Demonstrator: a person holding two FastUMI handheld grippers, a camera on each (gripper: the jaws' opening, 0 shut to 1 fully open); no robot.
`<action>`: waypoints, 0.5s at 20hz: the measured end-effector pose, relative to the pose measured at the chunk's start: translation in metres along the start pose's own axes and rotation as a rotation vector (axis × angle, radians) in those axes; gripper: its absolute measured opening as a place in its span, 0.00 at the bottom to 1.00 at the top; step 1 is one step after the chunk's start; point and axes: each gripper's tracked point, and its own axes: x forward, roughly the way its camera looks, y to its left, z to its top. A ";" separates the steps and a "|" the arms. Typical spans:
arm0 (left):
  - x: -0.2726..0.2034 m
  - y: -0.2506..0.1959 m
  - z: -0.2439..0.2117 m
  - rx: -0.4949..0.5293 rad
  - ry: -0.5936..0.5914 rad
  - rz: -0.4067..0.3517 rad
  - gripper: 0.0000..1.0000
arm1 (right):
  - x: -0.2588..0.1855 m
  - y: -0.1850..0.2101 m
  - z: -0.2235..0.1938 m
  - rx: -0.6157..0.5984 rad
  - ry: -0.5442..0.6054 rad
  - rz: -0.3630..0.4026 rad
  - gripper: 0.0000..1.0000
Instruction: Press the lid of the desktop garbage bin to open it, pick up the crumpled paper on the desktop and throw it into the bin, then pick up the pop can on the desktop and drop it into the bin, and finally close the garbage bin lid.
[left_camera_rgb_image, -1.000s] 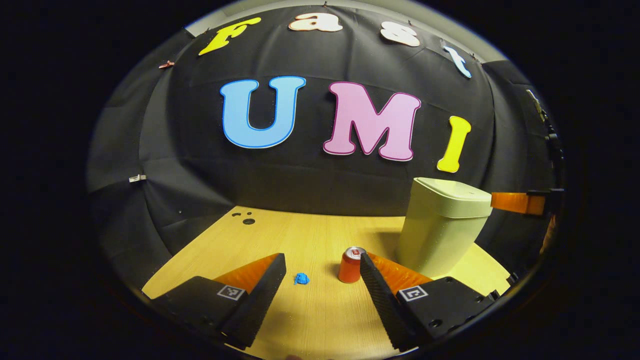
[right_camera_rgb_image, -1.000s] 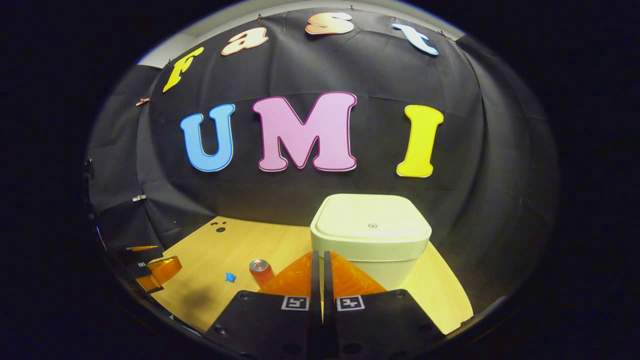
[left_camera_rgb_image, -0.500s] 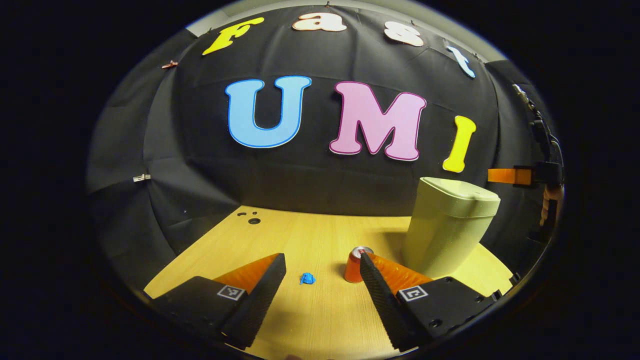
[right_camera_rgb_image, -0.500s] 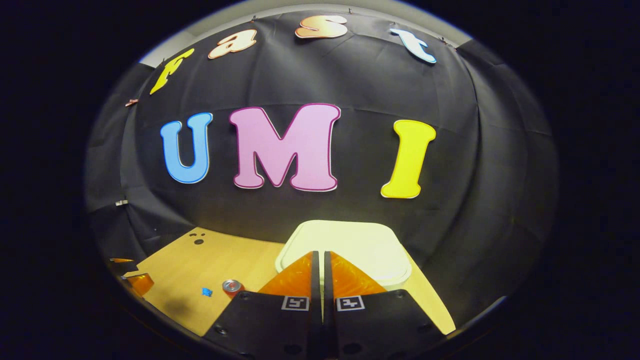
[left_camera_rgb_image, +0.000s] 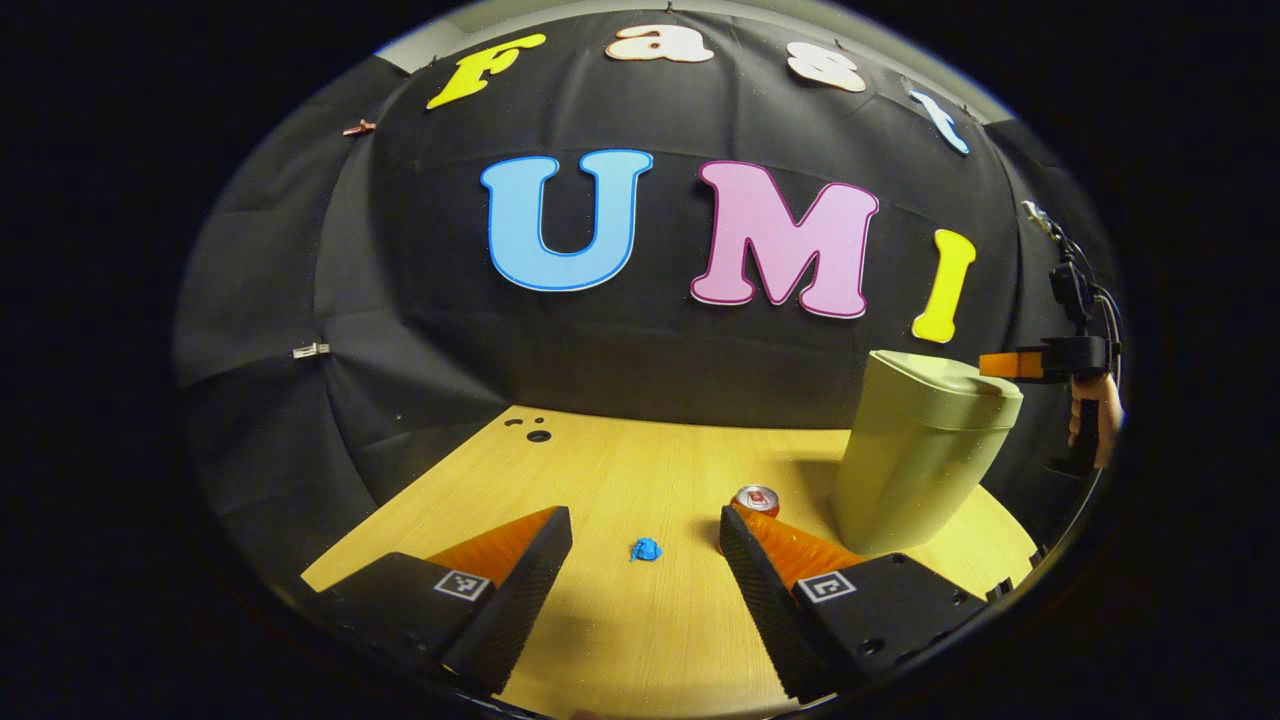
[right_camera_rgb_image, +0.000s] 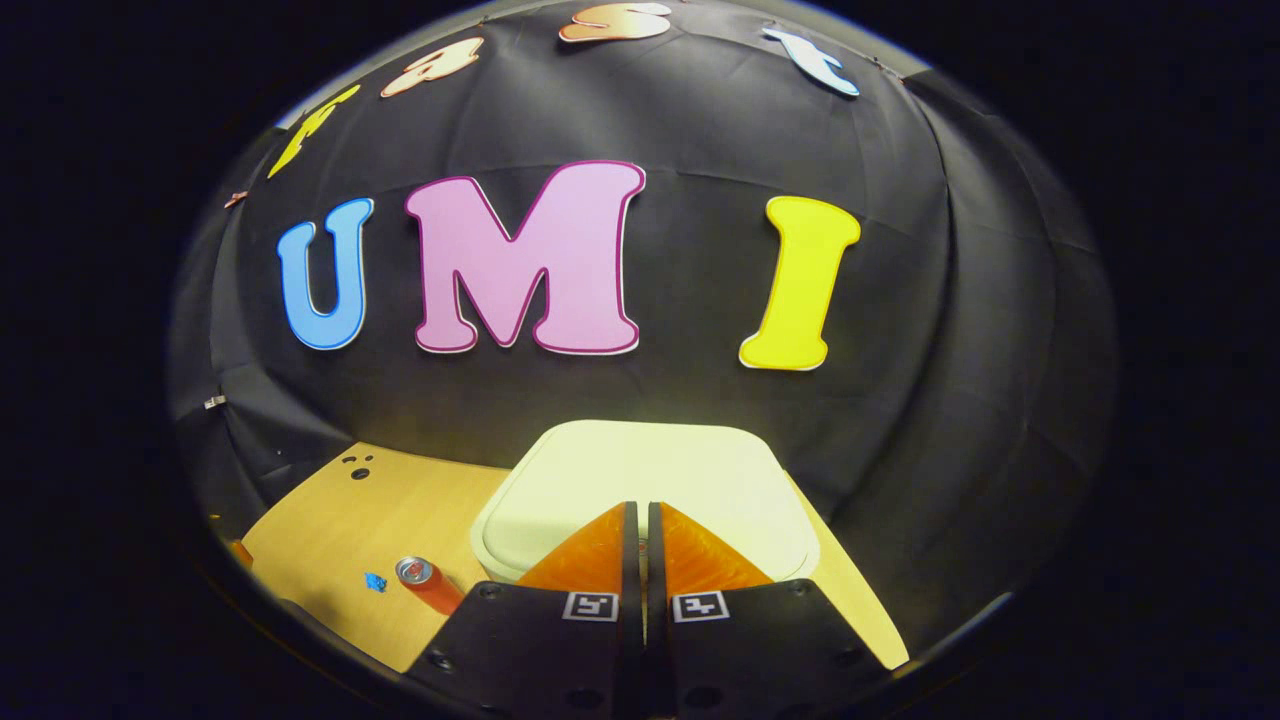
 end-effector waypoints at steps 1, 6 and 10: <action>0.000 0.001 -0.001 -0.002 0.000 0.004 0.95 | 0.001 -0.001 -0.005 0.003 0.013 0.001 0.05; 0.001 0.003 -0.004 0.001 0.008 0.011 0.95 | -0.001 0.002 0.000 -0.014 0.006 0.009 0.05; 0.003 -0.001 -0.012 0.004 0.028 0.001 0.96 | -0.001 0.002 -0.003 -0.040 0.015 0.010 0.05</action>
